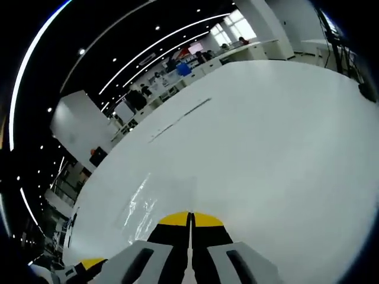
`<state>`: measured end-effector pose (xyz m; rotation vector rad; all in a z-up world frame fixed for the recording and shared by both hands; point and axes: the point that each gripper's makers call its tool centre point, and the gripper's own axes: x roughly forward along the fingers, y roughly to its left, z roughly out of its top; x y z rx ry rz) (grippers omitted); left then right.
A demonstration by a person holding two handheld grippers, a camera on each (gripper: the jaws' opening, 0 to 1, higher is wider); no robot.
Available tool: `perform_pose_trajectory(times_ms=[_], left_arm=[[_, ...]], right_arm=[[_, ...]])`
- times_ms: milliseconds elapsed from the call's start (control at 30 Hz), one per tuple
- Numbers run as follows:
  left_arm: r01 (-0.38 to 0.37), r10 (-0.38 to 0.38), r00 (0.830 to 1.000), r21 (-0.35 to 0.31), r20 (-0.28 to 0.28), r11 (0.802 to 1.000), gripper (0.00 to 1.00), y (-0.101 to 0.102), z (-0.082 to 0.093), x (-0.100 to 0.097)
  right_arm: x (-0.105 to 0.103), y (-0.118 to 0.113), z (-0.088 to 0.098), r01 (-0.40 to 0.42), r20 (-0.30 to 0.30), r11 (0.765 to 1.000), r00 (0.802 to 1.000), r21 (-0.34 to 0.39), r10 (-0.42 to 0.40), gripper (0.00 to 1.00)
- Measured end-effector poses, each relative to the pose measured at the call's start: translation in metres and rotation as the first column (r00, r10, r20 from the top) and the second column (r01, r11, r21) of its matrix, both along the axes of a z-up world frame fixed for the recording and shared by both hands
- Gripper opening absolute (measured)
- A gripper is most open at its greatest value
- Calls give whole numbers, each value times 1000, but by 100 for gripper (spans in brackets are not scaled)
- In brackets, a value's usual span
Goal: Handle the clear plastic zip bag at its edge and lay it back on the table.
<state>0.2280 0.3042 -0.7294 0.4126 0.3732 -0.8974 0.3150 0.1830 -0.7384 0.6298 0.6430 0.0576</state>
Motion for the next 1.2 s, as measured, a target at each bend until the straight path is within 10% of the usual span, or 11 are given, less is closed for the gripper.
perform_pose_trajectory(times_ms=[1200], left_arm=[[176,-196,979,269,50,947,4,-16,-32,1]], right_arm=[[-44,16,9,136,-43,984,990,114,-132,0]])
